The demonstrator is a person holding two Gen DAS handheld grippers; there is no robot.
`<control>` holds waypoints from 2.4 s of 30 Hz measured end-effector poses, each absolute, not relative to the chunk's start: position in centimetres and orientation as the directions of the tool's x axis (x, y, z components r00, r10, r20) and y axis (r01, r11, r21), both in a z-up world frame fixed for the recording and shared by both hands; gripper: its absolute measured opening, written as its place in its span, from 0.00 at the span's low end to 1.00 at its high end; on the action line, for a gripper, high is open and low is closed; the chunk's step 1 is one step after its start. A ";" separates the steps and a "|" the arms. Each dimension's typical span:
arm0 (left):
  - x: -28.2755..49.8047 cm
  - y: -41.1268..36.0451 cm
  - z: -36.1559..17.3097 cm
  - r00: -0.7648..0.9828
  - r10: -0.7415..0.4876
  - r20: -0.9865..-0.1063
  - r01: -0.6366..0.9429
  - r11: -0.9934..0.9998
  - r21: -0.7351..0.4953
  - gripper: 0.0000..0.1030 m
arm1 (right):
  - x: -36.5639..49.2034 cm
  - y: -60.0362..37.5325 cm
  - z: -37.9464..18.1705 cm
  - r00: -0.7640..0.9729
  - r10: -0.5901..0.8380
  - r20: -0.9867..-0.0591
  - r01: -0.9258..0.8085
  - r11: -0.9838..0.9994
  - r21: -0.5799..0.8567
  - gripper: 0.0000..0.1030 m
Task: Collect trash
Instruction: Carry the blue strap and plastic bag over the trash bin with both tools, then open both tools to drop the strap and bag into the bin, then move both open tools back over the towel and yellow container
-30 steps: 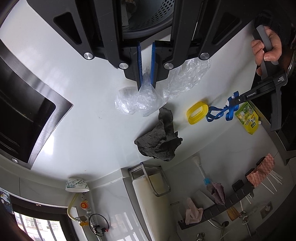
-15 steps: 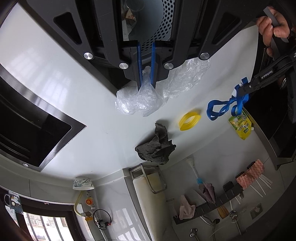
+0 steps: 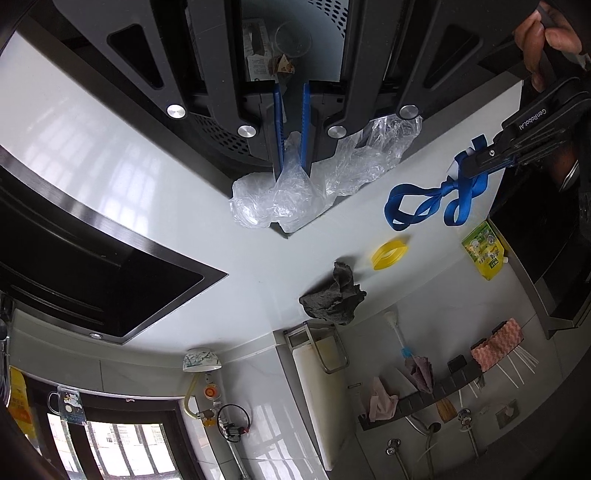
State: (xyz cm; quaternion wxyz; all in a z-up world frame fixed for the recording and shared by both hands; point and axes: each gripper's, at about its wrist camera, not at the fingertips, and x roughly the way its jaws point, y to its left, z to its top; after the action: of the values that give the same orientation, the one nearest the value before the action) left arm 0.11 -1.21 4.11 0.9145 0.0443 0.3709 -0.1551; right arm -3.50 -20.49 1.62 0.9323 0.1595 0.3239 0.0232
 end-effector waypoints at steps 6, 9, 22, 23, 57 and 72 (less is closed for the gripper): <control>-1.5 -3.9 2.3 0.647 -0.258 -0.717 0.368 0.930 -0.002 0.08 | -6.0 -21.4 0.2 0.774 0.131 -0.620 0.089 0.946 0.310 0.08; -1.9 -5.2 1.0 0.623 -0.261 -0.738 0.392 0.920 0.005 0.08 | -6.7 -21.7 -0.7 0.762 0.129 -0.635 0.102 0.944 0.314 0.08; -1.4 -7.7 -3.7 0.517 -0.244 -0.821 0.449 0.893 0.018 0.08 | -6.7 -21.6 -4.1 0.694 0.121 -0.710 0.115 0.955 0.275 0.08; -1.2 -7.6 -4.0 0.512 -0.237 -0.826 0.444 0.896 0.018 0.08 | -6.4 -21.6 -4.3 0.686 0.123 -0.717 0.115 0.955 0.274 0.08; 0.3 -6.0 -6.0 0.471 -0.220 -0.854 0.387 0.922 -0.025 0.20 | -4.3 -21.2 -8.0 0.580 0.125 -0.805 0.155 0.953 0.260 0.13; 0.1 -5.3 -5.4 0.503 -0.204 -0.840 0.364 0.931 -0.008 0.56 | -4.8 -21.5 -7.4 0.609 0.097 -0.787 0.175 0.951 0.253 0.49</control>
State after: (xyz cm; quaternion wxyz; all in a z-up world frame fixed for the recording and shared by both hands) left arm 0.08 -5.27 -5.40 0.8628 0.0851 0.4703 -0.1648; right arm -4.80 -21.47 -7.35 0.8835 0.1544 0.4416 -0.0221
